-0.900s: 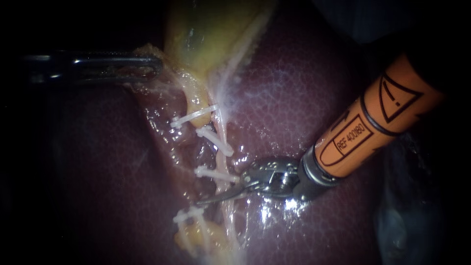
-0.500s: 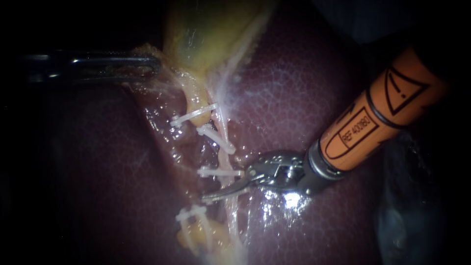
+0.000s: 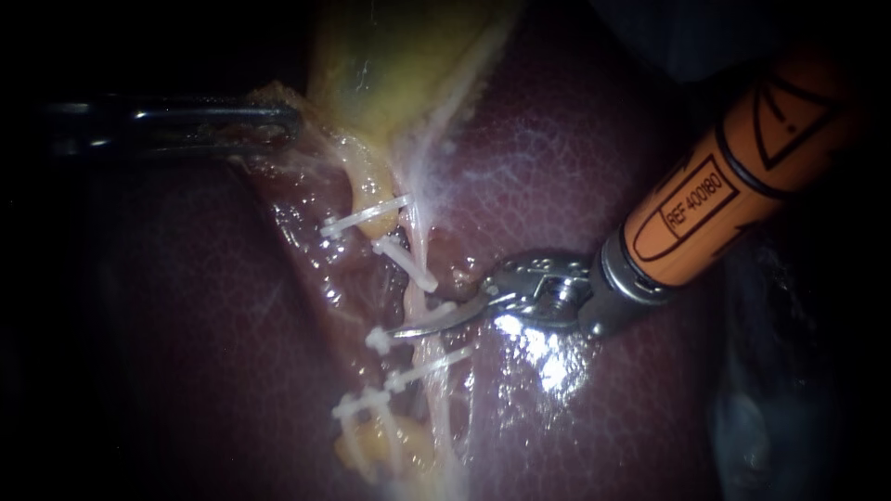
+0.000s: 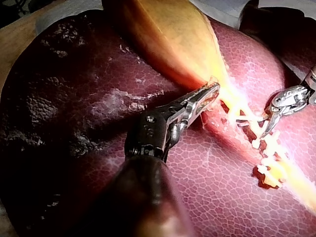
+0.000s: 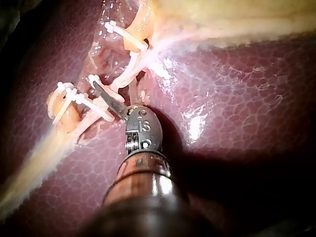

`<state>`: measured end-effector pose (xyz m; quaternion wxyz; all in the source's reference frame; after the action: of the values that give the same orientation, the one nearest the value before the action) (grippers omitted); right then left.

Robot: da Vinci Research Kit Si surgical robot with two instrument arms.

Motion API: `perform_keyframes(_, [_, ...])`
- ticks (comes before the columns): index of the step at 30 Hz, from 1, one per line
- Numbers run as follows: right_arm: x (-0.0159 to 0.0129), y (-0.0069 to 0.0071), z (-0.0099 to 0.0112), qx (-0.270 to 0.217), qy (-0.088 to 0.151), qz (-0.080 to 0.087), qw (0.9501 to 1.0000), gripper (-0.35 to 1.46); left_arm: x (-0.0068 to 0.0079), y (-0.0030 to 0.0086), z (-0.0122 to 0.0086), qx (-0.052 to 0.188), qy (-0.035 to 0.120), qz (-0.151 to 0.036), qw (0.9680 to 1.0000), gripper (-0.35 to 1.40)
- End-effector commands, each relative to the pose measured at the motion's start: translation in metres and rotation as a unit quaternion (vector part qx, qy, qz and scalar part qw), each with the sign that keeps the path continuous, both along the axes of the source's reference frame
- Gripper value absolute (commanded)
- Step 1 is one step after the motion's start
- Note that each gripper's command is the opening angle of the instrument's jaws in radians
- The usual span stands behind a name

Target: Go to the cutting position right tube

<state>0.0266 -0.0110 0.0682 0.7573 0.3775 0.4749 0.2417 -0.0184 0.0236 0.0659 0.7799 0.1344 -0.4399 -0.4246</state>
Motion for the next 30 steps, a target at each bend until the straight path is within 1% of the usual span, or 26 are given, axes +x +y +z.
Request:
perform_keyframes(1, [0.0000, -0.0001, 0.0000, 0.009, 0.005, -0.001, 0.9999, 1.25, 0.0000, 0.0000, 0.0000, 0.000, 0.000, 0.000, 1.0000, -0.35])
perform_keyframes(5, [0.0004, -0.0002, -0.0001, 0.052, 0.040, -0.004, 0.9978, 1.25, 0.0000, 0.0000, 0.0000, 0.000, 0.000, 0.000, 1.0000, -0.35])
perform_keyframes(7, [0.0007, -0.0003, -0.0001, 0.080, 0.064, -0.006, 0.9947, 1.25, 0.0000, 0.0000, 0.0000, 0.000, 0.000, 0.000, 1.0000, -0.35])
perform_keyframes(9, [0.0010, -0.0003, -0.0002, 0.105, 0.090, -0.013, 0.9904, 1.24, 0.0000, 0.0000, 0.0000, 0.000, 0.000, 0.000, 1.0000, -0.35])
perform_keyframes(12, [0.0013, -0.0005, -0.0004, 0.131, 0.114, -0.015, 0.9848, 1.22, 0.0000, 0.0000, 0.0000, 0.000, 0.000, 0.000, 1.0000, -0.35])
perform_keyframes(14, [0.0017, -0.0006, -0.0005, 0.141, 0.124, -0.012, 0.9821, 1.22, 0.0000, 0.0000, 0.0000, 0.000, 0.000, 0.000, 1.0000, -0.35])
perform_keyframes(18, [0.0027, -0.0006, -0.0008, 0.157, 0.153, -0.005, 0.9757, 1.24, 0.0000, 0.0001, 0.0000, 0.000, 0.000, 0.000, 1.0000, -0.35])
perform_keyframes(22, [0.0035, -0.0007, -0.0012, 0.172, 0.172, 0.003, 0.9699, 1.25, 0.0000, 0.0002, -0.0001, 0.001, 0.001, 0.001, 1.0000, -0.35])
perform_keyframes(24, [0.0037, -0.0007, -0.0014, 0.183, 0.177, 0.007, 0.9670, 1.25, 0.0000, 0.0002, -0.0001, 0.001, 0.001, 0.001, 1.0000, -0.35])
perform_keyframes(28, [0.0036, -0.0002, -0.0020, 0.206, 0.175, 0.001, 0.9627, 1.27, 0.0000, 0.0002, -0.0001, 0.001, 0.001, 0.001, 1.0000, -0.35])
perform_keyframes(30, [0.0032, 0.0002, -0.0024, 0.222, 0.169, 0.002, 0.9603, 1.29, 0.0001, 0.0002, 0.0000, 0.001, 0.001, 0.001, 1.0000, -0.35])
